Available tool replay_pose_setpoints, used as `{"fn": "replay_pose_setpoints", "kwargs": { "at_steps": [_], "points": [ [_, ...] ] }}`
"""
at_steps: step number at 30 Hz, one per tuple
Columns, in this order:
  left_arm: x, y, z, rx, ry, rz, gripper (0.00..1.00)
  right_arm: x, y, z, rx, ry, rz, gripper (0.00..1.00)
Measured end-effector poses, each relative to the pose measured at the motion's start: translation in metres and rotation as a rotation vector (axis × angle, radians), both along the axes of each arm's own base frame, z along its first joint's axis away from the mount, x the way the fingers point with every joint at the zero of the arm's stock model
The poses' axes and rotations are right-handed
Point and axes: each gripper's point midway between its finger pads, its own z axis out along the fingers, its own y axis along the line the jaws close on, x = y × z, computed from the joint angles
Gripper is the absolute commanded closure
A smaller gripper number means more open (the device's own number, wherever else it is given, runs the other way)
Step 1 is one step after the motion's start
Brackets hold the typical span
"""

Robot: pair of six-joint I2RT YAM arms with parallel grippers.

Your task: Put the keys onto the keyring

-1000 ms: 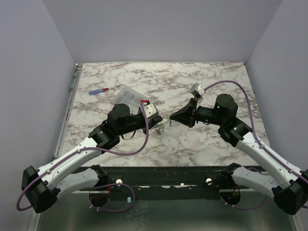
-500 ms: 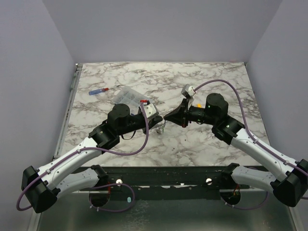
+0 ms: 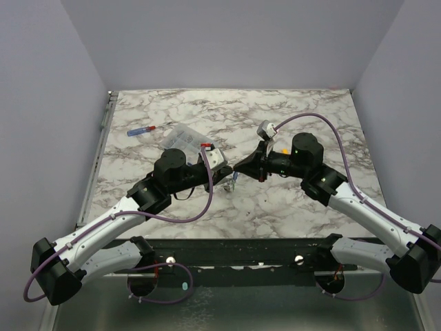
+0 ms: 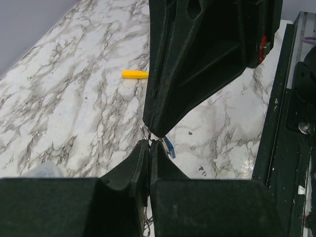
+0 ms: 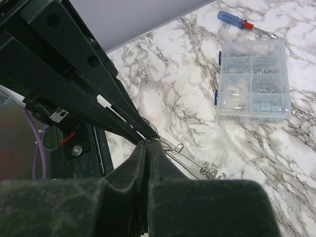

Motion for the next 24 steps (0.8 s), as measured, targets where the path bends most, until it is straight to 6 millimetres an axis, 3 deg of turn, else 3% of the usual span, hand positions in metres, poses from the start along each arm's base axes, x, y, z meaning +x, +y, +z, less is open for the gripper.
{"fn": "replay_pose_setpoints", "kwargs": {
  "at_steps": [24],
  "points": [
    [0.0003, 0.0002, 0.0001, 0.000, -0.001, 0.001, 1.00, 0.0054, 0.0005, 0.0007, -0.008, -0.017, -0.039, 0.99]
  ]
}}
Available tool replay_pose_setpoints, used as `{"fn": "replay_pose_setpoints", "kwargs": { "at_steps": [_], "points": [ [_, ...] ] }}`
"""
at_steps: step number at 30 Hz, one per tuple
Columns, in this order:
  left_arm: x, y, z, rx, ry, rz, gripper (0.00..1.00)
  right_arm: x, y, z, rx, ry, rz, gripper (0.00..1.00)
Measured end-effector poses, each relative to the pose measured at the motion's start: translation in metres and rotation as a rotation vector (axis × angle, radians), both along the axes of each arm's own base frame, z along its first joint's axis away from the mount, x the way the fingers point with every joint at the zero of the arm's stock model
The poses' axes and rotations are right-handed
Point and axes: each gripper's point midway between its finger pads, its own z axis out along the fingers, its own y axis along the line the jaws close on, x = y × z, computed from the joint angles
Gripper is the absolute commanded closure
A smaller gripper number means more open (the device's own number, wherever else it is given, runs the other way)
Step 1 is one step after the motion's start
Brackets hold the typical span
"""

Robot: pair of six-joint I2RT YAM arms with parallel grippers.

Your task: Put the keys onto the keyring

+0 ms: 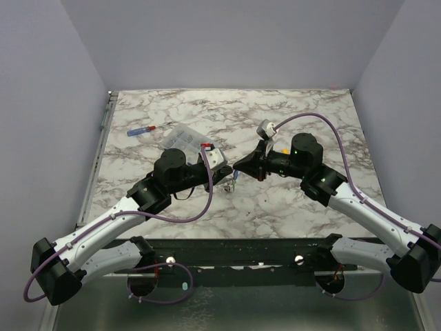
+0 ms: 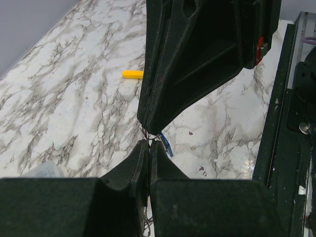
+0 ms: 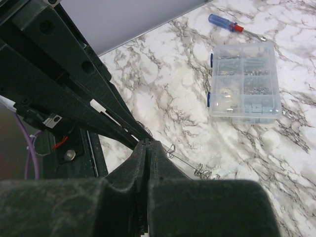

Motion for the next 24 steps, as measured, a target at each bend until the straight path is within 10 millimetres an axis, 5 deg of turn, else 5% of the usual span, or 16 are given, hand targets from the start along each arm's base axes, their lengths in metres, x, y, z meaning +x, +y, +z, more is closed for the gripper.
{"fn": "replay_pose_setpoints", "kwargs": {
  "at_steps": [24],
  "points": [
    [0.0008, 0.0007, -0.0004, 0.002, 0.000, 0.003, 1.00, 0.0088, -0.0010, 0.0022, -0.001, -0.014, -0.044, 0.99]
  ]
}}
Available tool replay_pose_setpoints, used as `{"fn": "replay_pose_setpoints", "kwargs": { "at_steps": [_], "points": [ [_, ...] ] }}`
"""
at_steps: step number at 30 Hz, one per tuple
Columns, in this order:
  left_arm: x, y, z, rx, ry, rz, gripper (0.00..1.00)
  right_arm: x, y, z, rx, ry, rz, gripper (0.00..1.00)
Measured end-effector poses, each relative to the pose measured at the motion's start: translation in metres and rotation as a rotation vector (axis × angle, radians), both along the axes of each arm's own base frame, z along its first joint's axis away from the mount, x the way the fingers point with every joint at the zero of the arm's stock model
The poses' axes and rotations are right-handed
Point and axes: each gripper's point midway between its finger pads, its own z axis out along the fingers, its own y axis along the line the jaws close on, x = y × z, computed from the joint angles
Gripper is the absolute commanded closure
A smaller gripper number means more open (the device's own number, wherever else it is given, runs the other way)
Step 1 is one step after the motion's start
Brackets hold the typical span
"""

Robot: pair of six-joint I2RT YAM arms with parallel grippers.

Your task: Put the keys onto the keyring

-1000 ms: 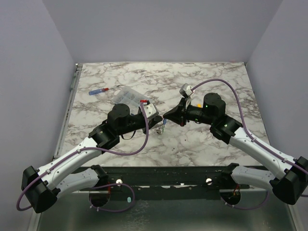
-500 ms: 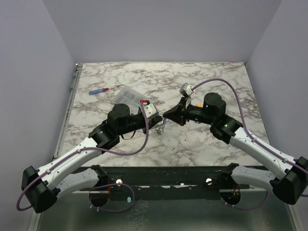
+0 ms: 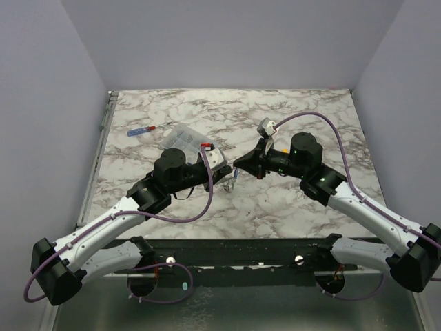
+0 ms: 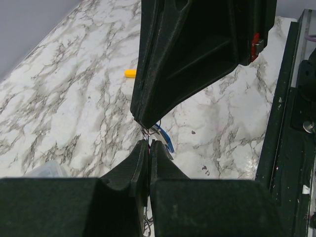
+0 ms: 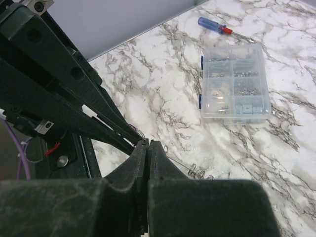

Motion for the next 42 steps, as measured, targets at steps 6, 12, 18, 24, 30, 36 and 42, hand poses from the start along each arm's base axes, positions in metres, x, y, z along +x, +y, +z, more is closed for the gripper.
{"fn": "replay_pose_setpoints", "kwargs": {
  "at_steps": [6, 12, 18, 24, 30, 36, 42],
  "points": [
    [0.001, 0.001, -0.001, 0.003, 0.000, 0.002, 1.00, 0.005, -0.002, -0.001, -0.006, -0.002, -0.036, 0.99],
    [0.000, 0.001, -0.002, 0.005, 0.002, 0.001, 1.00, 0.011, -0.003, -0.004, -0.015, 0.005, -0.068, 0.99],
    [0.000, 0.001, -0.004, 0.013, 0.009, 0.001, 1.00, 0.012, -0.004, -0.008, -0.025, 0.024, -0.079, 0.99],
    [-0.001, 0.001, -0.004, 0.014, 0.010, 0.001, 1.00, 0.012, -0.005, -0.013, -0.035, 0.045, -0.085, 0.99],
    [-0.002, 0.003, -0.002, 0.007, 0.004, 0.001, 1.00, 0.010, -0.006, -0.012, -0.027, 0.059, -0.087, 0.83],
    [-0.003, 0.004, 0.003, -0.003, -0.007, 0.001, 1.00, 0.007, -0.009, -0.013, -0.033, 0.081, -0.094, 0.56],
    [-0.003, 0.004, 0.003, -0.005, -0.008, 0.001, 1.00, 0.004, -0.017, -0.007, -0.037, 0.069, -0.119, 0.47]
  ]
}}
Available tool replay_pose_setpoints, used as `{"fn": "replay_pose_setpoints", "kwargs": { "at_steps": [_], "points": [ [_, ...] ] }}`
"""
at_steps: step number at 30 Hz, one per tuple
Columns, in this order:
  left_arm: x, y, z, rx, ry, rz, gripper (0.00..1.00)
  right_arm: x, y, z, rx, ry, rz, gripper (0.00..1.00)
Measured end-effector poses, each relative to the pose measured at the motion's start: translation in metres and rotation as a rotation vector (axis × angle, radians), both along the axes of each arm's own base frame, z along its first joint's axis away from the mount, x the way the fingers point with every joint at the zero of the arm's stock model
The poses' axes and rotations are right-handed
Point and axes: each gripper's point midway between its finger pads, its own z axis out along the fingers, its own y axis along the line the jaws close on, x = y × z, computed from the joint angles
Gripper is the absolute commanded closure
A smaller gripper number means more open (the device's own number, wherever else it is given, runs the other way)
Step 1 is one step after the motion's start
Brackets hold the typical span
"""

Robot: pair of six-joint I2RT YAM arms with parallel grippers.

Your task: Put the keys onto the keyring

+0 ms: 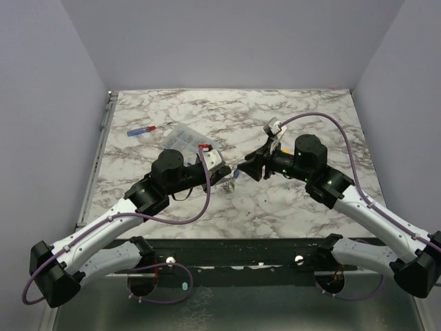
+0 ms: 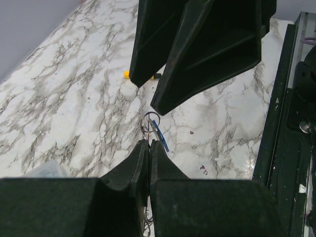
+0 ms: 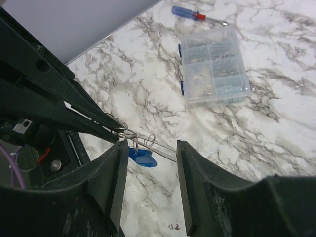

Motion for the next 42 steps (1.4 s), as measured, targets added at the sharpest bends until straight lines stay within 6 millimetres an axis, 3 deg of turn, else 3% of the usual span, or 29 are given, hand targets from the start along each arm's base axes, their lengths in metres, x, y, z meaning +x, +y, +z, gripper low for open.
{"fn": "replay_pose_setpoints", "kwargs": {
  "at_steps": [12, 24, 32, 39, 42],
  "points": [
    [-0.012, 0.000, 0.007, -0.023, -0.036, -0.057, 1.00, -0.020, -0.032, 0.067, 0.056, -0.284, -0.013, 0.42],
    [-0.030, -0.002, 0.014, -0.053, -0.073, -0.152, 1.00, -0.044, -0.009, 0.046, 0.024, -0.292, 0.225, 0.42],
    [-0.035, -0.004, 0.012, -0.054, -0.071, -0.182, 1.00, -0.051, -0.004, 0.048, 0.028, -0.336, 0.293, 0.43],
    [-0.037, -0.004, 0.013, -0.055, -0.070, -0.193, 1.00, -0.050, -0.003, 0.048, 0.042, -0.345, 0.286, 0.66],
    [-0.037, -0.004, 0.013, -0.057, -0.072, -0.193, 1.00, -0.053, -0.004, 0.042, 0.056, -0.324, 0.288, 0.70]
  ]
}}
